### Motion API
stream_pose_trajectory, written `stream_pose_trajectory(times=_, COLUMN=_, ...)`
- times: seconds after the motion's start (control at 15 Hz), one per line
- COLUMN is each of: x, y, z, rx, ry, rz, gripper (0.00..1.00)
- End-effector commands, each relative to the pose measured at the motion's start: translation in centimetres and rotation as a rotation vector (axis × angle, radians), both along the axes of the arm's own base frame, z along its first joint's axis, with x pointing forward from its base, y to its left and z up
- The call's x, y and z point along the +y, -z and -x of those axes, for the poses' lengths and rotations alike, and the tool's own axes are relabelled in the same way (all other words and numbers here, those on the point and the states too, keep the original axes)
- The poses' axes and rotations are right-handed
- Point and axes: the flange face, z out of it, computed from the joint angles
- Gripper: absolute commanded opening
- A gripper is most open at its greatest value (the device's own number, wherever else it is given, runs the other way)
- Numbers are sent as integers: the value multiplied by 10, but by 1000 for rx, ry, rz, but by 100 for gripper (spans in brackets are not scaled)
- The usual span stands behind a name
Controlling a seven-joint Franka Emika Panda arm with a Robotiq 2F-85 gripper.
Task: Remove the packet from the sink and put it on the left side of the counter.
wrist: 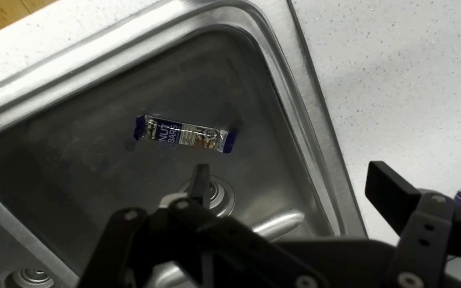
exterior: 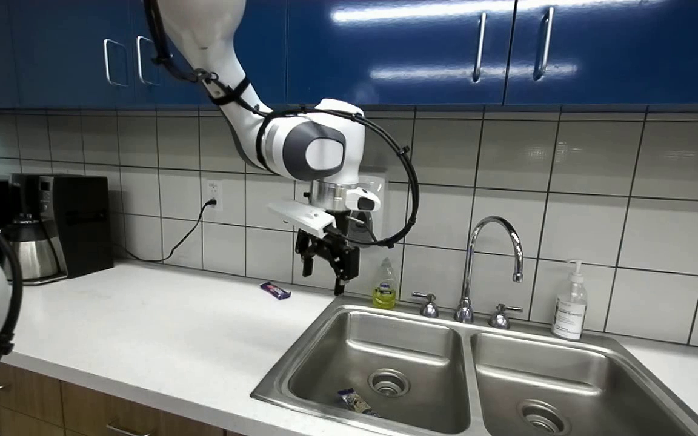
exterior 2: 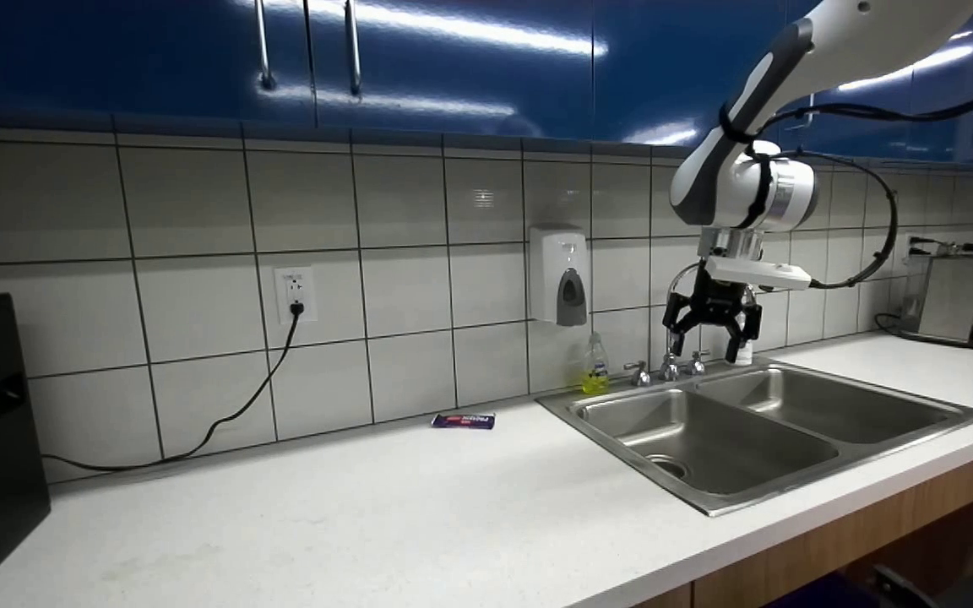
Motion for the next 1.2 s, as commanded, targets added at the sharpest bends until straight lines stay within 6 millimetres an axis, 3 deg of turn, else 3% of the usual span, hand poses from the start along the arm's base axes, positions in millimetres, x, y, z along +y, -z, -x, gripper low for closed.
stream_pose_trajectory(times=0.0, x=-20, y=17, z=-12, rx=3, ry=3, rz=-3, gripper=100)
stream_pose_trajectory(times=0.67, x=-69, y=77, z=-20, rx=49, ry=73, rz=16, gripper=100)
stream_pose_trajectory(times=1.13, x=-89, y=124, z=-44, rx=54, ry=110, rz=16, gripper=100)
